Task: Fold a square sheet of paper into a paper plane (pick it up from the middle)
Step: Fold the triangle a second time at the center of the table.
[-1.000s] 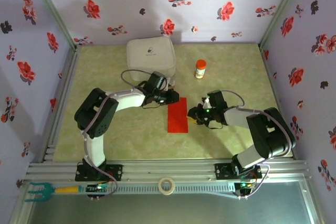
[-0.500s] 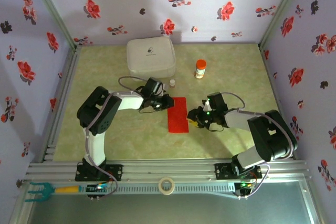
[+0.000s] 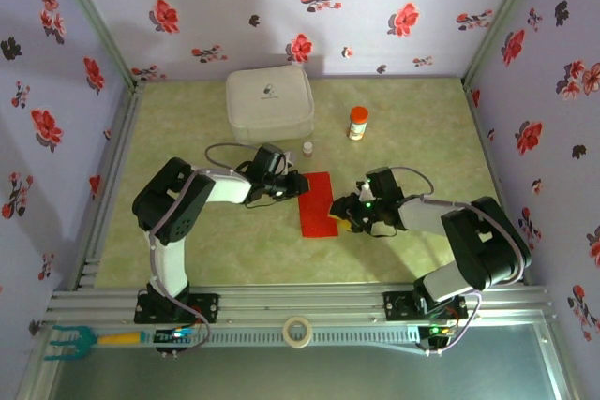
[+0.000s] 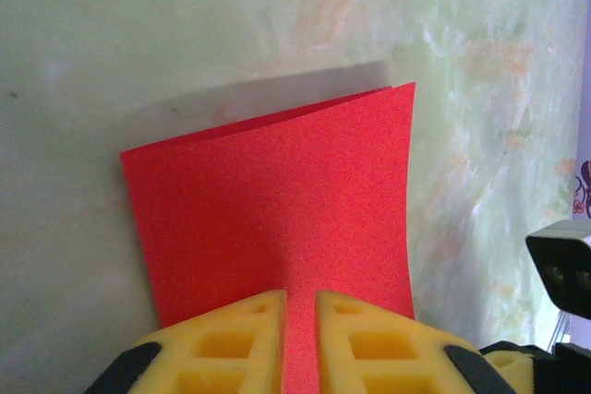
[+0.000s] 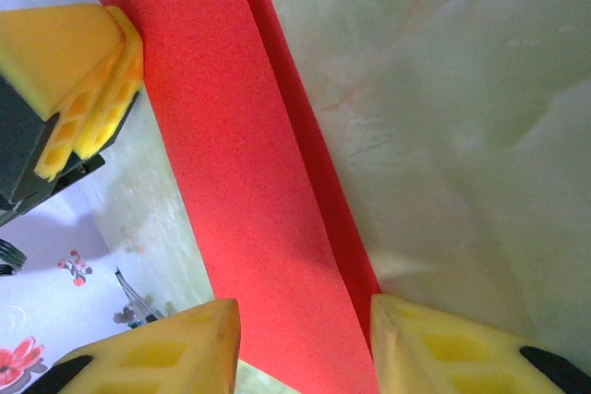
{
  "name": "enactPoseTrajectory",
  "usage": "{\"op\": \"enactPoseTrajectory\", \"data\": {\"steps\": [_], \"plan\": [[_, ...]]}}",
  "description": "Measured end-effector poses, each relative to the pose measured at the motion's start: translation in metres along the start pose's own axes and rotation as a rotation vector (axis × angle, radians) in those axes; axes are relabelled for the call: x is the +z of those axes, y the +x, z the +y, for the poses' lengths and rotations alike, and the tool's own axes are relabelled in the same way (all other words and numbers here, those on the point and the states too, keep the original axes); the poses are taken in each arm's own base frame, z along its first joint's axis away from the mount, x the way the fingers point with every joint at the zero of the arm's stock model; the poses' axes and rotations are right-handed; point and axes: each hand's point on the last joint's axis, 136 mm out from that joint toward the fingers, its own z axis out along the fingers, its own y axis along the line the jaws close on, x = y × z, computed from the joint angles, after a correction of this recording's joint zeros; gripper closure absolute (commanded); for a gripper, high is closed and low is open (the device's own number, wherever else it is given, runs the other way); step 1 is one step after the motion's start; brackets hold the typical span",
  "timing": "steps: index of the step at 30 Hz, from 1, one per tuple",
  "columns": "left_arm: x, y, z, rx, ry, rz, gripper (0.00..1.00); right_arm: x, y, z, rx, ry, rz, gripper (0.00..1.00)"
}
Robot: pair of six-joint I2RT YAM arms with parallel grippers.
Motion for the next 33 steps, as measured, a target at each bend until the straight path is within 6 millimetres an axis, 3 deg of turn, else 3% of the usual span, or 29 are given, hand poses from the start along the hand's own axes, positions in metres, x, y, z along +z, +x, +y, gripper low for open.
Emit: {"op": "enactPoseTrajectory", "data": {"steps": [10, 25, 33], "plan": [[0.0, 0.0, 0.0, -0.003, 0.0, 0.0, 0.83, -0.004, 0.002, -0.004, 0.004, 0.026, -0.006, 0.58], [0.0, 0.0, 0.0, -0.002, 0.001, 0.0, 0.82, 0.006, -0.005, 0.012, -0.008, -0.05, 0.018, 0.61], [0.0, 0.001, -0.002, 0.003, 0.01, 0.007, 0.8, 0.01, -0.024, 0.025, -0.032, -0.095, 0.043, 0.71]]}}
